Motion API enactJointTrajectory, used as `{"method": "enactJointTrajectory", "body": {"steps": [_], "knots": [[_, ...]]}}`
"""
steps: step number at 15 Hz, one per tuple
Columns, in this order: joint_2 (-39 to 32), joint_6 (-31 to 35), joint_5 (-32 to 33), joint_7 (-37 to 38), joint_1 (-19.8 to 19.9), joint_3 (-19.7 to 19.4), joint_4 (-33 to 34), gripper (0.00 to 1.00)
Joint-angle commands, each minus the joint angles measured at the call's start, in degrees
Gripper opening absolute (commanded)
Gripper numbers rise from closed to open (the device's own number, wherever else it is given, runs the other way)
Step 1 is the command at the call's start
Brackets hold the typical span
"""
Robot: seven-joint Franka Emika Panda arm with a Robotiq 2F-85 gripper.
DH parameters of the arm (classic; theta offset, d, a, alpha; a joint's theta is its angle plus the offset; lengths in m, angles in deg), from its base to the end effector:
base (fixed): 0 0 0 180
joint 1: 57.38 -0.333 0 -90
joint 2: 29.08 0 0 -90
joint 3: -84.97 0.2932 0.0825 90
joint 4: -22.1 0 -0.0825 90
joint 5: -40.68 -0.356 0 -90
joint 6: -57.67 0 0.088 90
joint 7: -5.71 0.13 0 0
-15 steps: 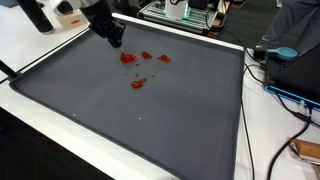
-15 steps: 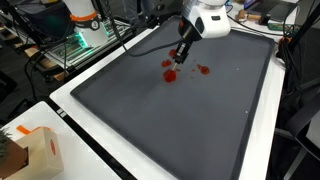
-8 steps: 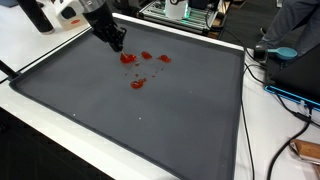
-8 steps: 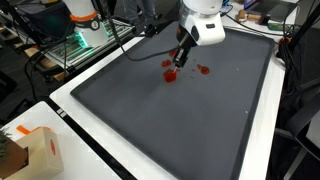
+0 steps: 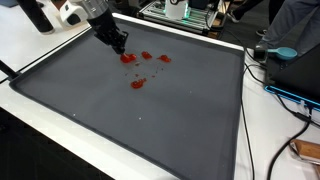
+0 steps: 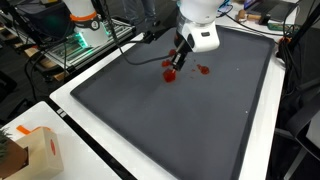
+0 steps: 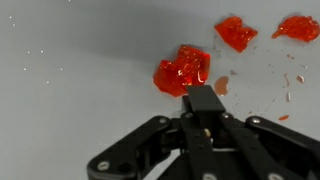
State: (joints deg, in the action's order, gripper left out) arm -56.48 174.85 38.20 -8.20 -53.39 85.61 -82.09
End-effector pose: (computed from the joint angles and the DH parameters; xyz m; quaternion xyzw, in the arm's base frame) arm 0.5813 -0.0310 0.2330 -0.9888 -0.0788 0.1209 0.0391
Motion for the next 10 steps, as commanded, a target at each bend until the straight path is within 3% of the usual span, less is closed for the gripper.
{"method": "enactJointTrajectory", "body": {"steps": [1,10], "knots": [[0.1,1.1,-2.1,-1.6,1.2,0.8,-1.2,0.03],[4.9,1.2,-2.1,-2.3,1.4,0.4,-2.9,0.03]]}}
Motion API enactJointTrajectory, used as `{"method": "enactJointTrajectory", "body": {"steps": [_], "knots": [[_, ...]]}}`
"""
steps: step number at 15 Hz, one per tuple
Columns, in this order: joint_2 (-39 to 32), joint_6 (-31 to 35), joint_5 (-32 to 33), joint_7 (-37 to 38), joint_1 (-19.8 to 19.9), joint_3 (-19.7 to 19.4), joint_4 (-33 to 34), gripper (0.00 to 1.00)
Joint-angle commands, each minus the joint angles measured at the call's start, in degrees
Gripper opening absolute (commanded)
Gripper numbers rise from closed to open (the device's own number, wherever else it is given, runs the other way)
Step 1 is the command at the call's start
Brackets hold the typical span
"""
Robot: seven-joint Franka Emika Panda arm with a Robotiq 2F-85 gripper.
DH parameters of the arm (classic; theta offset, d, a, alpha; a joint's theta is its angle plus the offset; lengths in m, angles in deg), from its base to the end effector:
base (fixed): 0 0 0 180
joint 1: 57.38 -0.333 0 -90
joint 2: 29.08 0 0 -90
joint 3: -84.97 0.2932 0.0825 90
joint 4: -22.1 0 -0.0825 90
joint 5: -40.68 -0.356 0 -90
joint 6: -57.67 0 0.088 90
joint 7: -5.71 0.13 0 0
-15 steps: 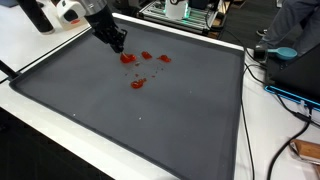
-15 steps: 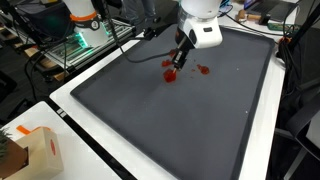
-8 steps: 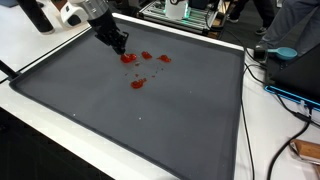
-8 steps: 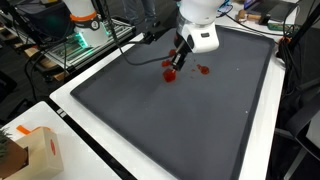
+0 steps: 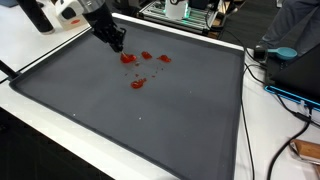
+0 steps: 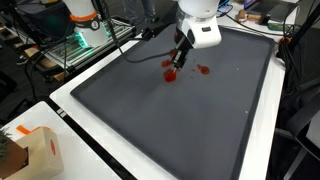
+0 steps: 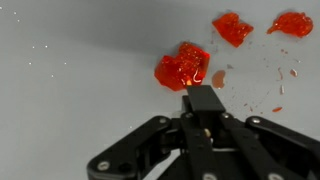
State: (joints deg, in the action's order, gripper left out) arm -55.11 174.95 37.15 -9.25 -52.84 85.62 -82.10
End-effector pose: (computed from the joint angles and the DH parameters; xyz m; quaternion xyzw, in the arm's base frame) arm 0.5836 -0.0353 0.2470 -0.9901 -0.0785 0.1066 0.0462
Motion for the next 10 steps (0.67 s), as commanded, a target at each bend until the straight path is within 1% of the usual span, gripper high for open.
{"method": "enactJointTrajectory", "body": {"steps": [1,10], "knots": [[4.2,1.1,-1.0,-1.2,0.9,0.3,-3.0,0.03],[12.0,0.6,-0.5,-0.6,0.4,-0.3,-5.2,0.03]]}}
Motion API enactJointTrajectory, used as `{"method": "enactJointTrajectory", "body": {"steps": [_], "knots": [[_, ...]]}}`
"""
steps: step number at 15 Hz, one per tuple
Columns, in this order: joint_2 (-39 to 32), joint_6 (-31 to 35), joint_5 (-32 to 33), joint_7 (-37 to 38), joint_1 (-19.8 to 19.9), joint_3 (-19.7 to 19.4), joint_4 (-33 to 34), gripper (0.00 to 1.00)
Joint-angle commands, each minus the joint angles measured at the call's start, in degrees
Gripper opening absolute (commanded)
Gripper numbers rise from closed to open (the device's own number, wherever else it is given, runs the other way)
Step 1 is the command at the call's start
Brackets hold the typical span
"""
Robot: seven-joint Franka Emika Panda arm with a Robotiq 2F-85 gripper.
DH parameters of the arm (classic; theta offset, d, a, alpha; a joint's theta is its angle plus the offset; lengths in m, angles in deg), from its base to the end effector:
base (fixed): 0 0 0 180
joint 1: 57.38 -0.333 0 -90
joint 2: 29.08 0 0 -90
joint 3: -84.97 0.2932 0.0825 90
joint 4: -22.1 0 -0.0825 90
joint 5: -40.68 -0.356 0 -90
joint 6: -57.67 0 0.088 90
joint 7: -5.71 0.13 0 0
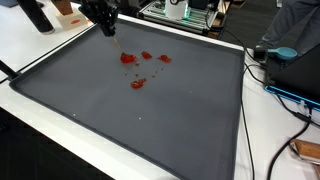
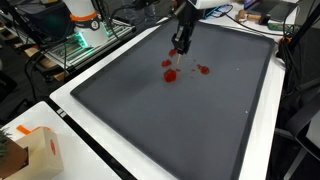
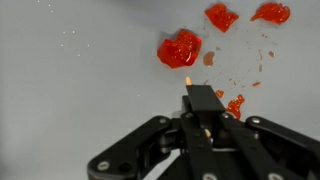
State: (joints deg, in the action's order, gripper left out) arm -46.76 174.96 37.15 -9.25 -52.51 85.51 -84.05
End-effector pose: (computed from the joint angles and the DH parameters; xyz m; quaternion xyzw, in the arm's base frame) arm 0.5807 -0.0395 0.3186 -0.9950 -0.0767 0.0515 0.0371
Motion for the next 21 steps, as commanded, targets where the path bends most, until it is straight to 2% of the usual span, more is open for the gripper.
{"method": "enactJointTrajectory", "body": {"steps": [1,6,7,14,15,21], "knots": [[4.3,0.6,-0.5,-0.5,0.0,-0.2,-3.5,0.03],[6.4,1.5,0.8,0.9,-0.5,-0.6,-4.4,0.03],[4.4,-0.1,0.1,0.1,-0.4,-0.4,-1.6,0.13],[4.9,0.2,0.2,0.2,-0.4,-0.5,-2.2,0.13],[4.9,0.2,0.2,0.2,-0.4,-0.5,-2.2,0.03],[1.6,-0.1,-20.1,-17.7,4.0,1.3,-2.6,0.03]]}}
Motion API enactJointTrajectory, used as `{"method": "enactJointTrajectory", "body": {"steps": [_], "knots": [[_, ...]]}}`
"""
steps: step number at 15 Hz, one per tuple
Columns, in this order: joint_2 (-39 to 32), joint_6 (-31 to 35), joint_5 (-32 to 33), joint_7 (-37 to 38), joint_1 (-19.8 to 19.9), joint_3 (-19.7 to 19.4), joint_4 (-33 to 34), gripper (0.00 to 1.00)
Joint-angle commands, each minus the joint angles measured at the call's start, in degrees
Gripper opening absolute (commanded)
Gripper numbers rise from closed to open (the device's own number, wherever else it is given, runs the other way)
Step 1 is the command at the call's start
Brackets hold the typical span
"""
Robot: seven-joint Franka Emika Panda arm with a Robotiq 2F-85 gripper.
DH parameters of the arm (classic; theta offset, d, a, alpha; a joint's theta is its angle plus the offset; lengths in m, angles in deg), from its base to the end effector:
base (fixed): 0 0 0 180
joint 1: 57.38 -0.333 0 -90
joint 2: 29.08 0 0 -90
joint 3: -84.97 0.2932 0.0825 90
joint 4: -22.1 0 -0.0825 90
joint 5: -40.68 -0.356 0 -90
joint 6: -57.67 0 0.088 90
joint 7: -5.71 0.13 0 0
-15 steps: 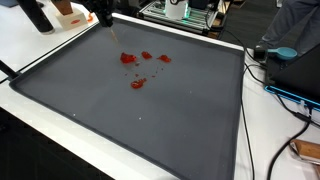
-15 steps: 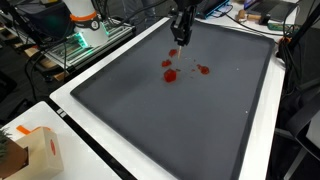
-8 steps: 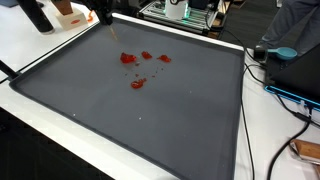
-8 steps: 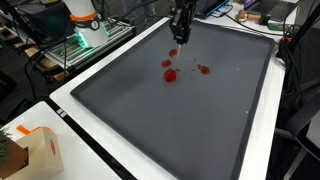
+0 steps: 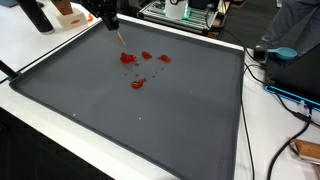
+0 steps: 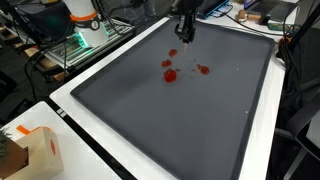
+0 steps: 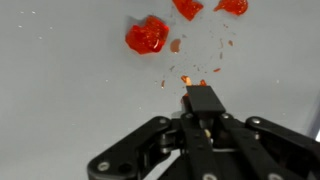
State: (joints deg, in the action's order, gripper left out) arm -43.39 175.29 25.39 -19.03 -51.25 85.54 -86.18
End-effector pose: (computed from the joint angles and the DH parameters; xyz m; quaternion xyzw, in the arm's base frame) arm 0.5738 -0.0363 0.3396 -0.9873 -0.0990 0.0111 0.1235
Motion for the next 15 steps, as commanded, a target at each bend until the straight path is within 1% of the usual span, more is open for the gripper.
{"method": "enactJointTrajectory", "body": {"steps": [1,3,6,11,15], "knots": [[-2.5,-0.5,-11.7,-11.1,3.5,1.6,-0.7,0.03],[-4.1,-1.6,-17.8,-16.1,4.8,2.1,-0.9,0.03],[-6.5,-2.3,-22.7,-19.9,5.3,2.0,-1.3,0.03],[-10.2,-2.7,-26.5,-23.6,5.3,1.9,-1.8,0.03],[-12.0,-3.7,-28.0,-25.2,5.3,1.8,-2.1,0.03]]}}
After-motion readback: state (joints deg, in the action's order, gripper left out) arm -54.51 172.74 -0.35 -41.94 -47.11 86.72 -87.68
